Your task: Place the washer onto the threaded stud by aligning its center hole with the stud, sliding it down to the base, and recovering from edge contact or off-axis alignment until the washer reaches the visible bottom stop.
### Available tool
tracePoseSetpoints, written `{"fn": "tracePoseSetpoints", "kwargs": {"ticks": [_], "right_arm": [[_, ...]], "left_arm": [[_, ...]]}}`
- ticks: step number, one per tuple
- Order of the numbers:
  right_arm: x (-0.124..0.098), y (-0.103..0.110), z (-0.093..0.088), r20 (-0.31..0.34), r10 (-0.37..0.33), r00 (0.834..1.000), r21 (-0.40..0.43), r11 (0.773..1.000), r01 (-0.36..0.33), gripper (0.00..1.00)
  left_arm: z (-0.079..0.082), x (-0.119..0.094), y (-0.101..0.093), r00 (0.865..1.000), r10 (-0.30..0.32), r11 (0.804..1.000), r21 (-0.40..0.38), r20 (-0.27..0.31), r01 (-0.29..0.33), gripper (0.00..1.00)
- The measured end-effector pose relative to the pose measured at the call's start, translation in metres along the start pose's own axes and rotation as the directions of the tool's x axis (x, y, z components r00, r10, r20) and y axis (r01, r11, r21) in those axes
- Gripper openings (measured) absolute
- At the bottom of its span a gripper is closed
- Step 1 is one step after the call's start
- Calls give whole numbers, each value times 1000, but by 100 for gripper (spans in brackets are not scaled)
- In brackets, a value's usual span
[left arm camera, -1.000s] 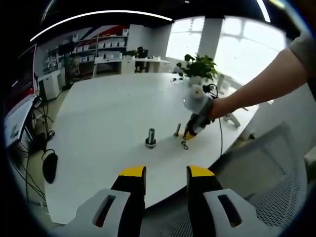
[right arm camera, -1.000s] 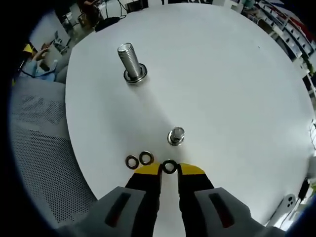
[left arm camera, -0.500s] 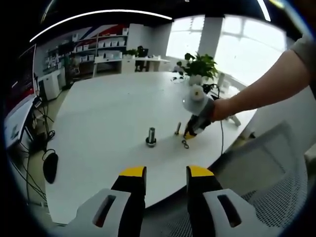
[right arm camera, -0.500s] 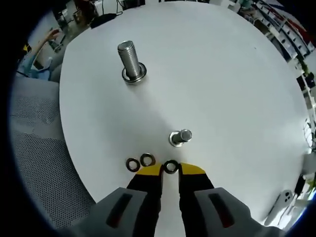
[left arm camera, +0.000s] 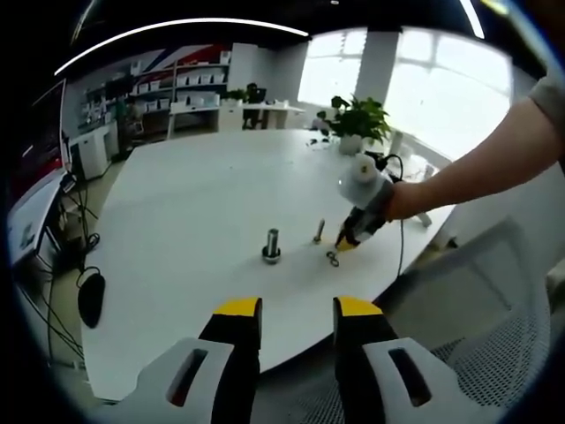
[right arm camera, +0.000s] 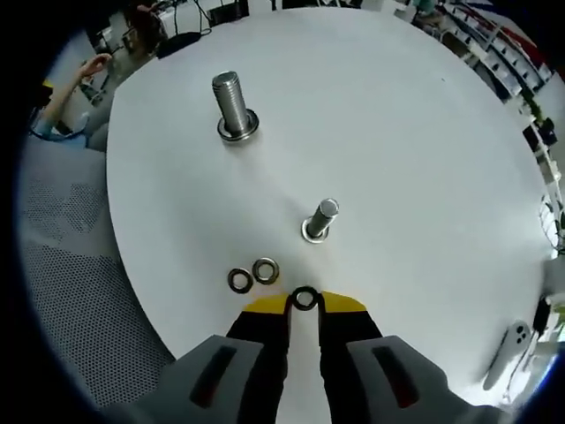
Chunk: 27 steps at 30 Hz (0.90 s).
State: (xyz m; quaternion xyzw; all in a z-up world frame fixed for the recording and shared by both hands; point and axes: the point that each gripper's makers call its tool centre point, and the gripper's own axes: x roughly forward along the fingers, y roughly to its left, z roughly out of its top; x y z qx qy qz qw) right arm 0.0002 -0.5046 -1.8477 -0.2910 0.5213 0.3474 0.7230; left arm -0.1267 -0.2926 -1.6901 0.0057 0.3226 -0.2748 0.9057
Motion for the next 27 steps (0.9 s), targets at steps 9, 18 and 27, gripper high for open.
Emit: {"fn": "tracePoseSetpoints", "kwargs": {"ticks": [9, 18, 27], "right_arm": [[-30, -5, 27, 101, -12, 995, 14, 1000, 10, 13], [-43, -4, 43, 181, -28, 983, 25, 999, 24, 13], [-58, -6, 63, 245, -57, 968, -8, 998, 60, 13]], "left_arm": [[2, 0, -1, 1000, -7, 1000, 7, 9, 7, 30], [1, 0, -2, 1000, -16, 1000, 8, 9, 16, 30], [4, 0, -4, 1000, -25, 1000, 15, 19, 25, 30]]}}
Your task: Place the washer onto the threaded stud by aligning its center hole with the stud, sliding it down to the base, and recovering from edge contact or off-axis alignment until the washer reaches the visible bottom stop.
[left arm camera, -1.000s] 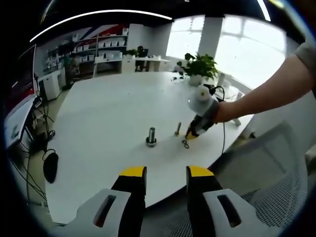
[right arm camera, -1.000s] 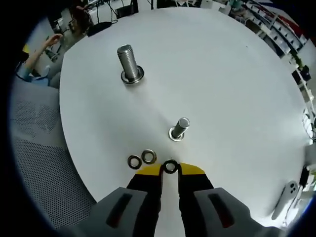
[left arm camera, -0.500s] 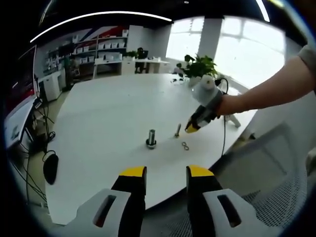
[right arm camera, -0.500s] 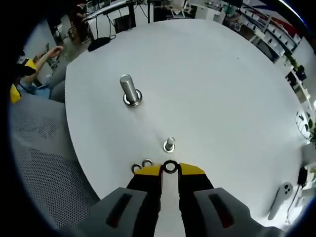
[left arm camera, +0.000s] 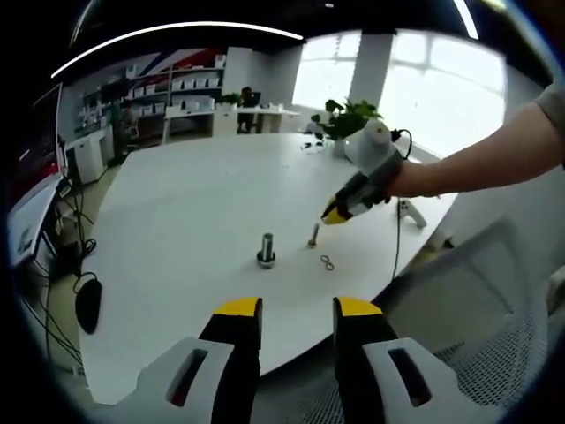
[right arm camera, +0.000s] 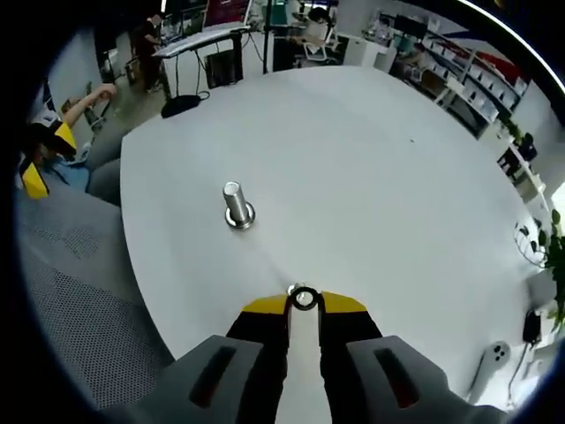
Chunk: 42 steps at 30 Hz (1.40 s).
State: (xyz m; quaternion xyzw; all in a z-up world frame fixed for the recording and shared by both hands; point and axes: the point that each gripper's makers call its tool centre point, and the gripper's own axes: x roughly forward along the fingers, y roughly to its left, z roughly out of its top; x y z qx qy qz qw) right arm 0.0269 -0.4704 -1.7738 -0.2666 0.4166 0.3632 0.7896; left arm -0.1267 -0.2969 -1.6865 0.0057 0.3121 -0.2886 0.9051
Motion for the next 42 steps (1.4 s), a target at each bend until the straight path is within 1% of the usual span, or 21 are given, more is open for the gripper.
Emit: {"fn": "tracePoseSetpoints", "kwargs": {"ticks": [3, 7, 9, 10, 19, 23, 29, 37, 42], "right_arm": [[4, 1, 2, -11, 1, 1000, -29, 1000, -2, 14], [11, 3, 4, -30, 11, 999, -34, 999, -12, 14], [14, 5, 2, -52, 10, 999, -68, 998, -13, 14], [15, 3, 0, -66, -3, 998, -84, 996, -2, 14], [23, 1, -4, -93, 13, 996, -70, 997, -20, 14], [24, 3, -5, -107, 22, 994, -87, 996, -31, 14], [33, 1, -12, -148, 31, 988, -90, 995, -45, 14], [46, 3, -17, -179, 46, 983, -102, 993, -65, 14], [53, 2, -27, -212, 51, 976, -105, 992, -75, 14]], "left_arm": [[0, 0, -1, 1000, -3, 1000, 1, 1, 3, 30], [-1, 0, -1, 1000, -5, 1000, 2, -2, 5, 30], [-1, 0, 0, 1000, -2, 1000, -1, 0, 2, 30], [-1, 0, 0, 1000, -1, 1000, -2, 0, 1, 30], [0, -1, 1, 1000, 5, 1000, -7, 2, -5, 30], [0, 0, 2, 1000, 6, 1000, -11, 4, -6, 30], [-2, -1, 2, 1000, 9, 1000, -13, -7, -9, 29], [-2, 0, 3, 1000, 16, 1000, -15, -13, -16, 29], [-3, 0, 4, 1000, 16, 1000, -16, -13, -16, 29]]}}
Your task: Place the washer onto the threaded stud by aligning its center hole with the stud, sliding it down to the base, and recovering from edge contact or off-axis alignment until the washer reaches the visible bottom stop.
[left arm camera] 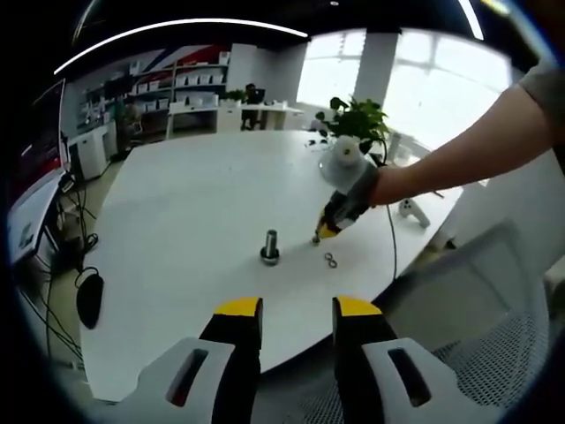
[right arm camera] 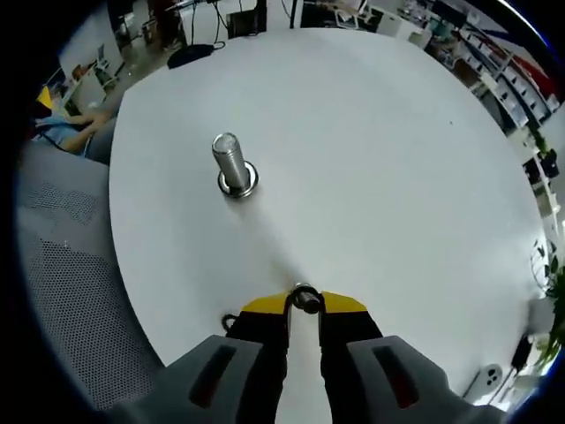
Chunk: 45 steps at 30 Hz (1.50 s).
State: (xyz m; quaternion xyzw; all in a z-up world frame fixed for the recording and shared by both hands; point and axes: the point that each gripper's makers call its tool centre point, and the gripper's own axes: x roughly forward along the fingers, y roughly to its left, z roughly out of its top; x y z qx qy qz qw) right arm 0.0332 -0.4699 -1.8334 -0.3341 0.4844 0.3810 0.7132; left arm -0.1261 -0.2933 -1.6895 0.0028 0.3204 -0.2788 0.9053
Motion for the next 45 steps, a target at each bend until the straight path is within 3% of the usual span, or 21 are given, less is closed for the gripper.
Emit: {"fn": "tracePoseSetpoints", "kwargs": {"ticks": [7, 29, 39, 45], "right_arm": [[12, 3, -12, -30, 13, 999, -2, 1000, -13, 14], [3, 0, -12, -8, 0, 1000, 69, 998, 0, 17], [-3, 17, -26, -10, 18, 1000, 108, 994, -17, 18], [-1, 28, -23, 6, 36, 999, 135, 990, -37, 18]], "left_arm": [[0, 0, 1, 1000, 4, 1000, -2, -2, -4, 29], [0, 0, 0, 1000, 0, 1000, 2, 1, 0, 29], [1, -1, 0, 1000, 1, 1000, 5, 5, -1, 29], [-1, -1, 0, 1000, 3, 1000, 9, 0, -3, 29]]}}
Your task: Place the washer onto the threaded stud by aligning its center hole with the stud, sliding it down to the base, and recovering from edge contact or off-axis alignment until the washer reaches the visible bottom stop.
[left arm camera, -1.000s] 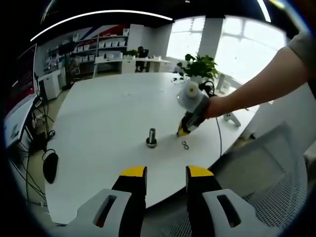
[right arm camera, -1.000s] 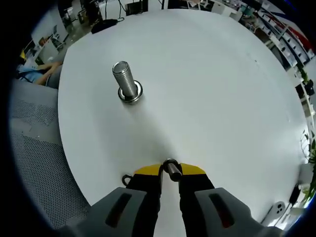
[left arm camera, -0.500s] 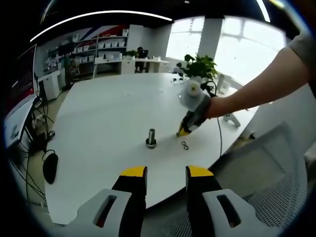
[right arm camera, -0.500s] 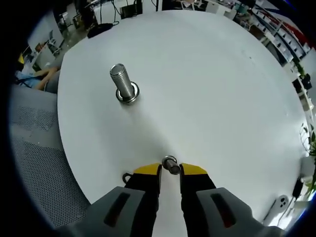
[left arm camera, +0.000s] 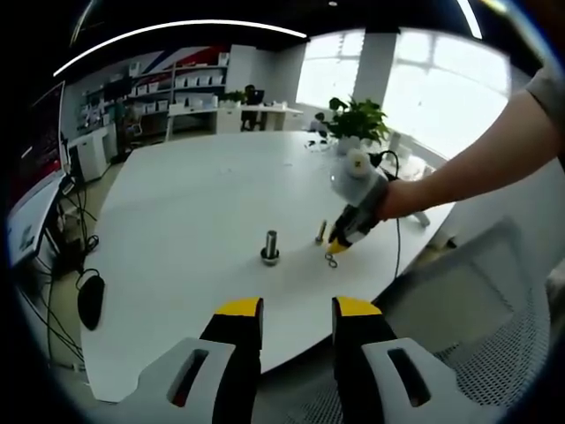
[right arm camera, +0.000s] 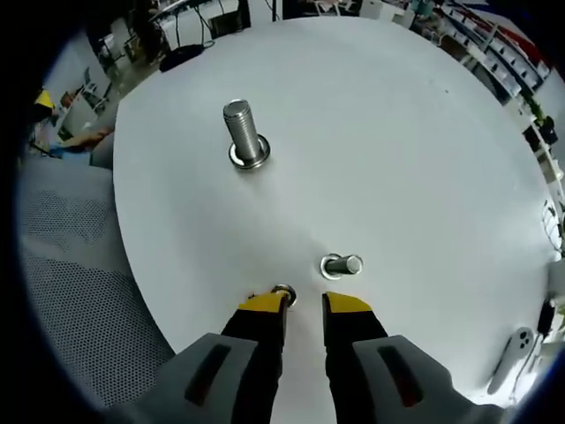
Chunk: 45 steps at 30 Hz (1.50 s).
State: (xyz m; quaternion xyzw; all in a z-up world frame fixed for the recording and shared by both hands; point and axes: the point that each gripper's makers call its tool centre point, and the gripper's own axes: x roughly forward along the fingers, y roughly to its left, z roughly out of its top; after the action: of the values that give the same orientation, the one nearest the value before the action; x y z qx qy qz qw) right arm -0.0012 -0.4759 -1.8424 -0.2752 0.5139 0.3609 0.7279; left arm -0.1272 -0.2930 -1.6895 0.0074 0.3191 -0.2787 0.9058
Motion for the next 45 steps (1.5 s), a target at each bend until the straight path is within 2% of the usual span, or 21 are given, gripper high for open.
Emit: {"fn": "tracePoseSetpoints", "kwargs": {"ticks": [5, 9, 13, 14, 19, 28, 32, 41, 45], "right_arm": [[3, 6, 6, 14, 3, 1000, 34, 999, -3, 20], [8, 8, 2, -13, 6, 1000, 48, 999, -5, 20], [10, 11, -7, -44, 0, 999, 14, 1000, 1, 20], [10, 9, -4, -21, 2, 1000, 14, 1000, -1, 20], [8, -1, -10, -31, 3, 1000, 41, 999, -2, 19], [9, -1, -8, -27, 19, 999, -8, 1000, -19, 17], [10, -1, -6, -55, 23, 998, -49, 998, -25, 16], [11, 2, -4, -102, -5, 995, -87, 996, -4, 14], [10, 2, -5, -88, -29, 996, -78, 997, 23, 14]], "left_arm": [[-1, 0, 0, 1000, 2, 1000, 1, -1, -2, 29], [-1, 0, 0, 1000, 2, 1000, 2, -3, -2, 29], [0, 0, 0, 1000, 1, 1000, 0, -1, -1, 29], [0, 0, 0, 1000, 1, 1000, 0, -2, -1, 29], [0, 1, 0, 1000, -5, 1000, 2, -1, 5, 28], [1, 1, -1, 1000, -5, 1000, 3, -1, 5, 28], [1, 1, -1, 1000, -6, 1000, 2, 0, 6, 28], [1, 1, 0, 1000, -5, 1000, 2, 1, 5, 28], [1, 1, 0, 1000, -2, 1000, 1, 2, 2, 28]]}}
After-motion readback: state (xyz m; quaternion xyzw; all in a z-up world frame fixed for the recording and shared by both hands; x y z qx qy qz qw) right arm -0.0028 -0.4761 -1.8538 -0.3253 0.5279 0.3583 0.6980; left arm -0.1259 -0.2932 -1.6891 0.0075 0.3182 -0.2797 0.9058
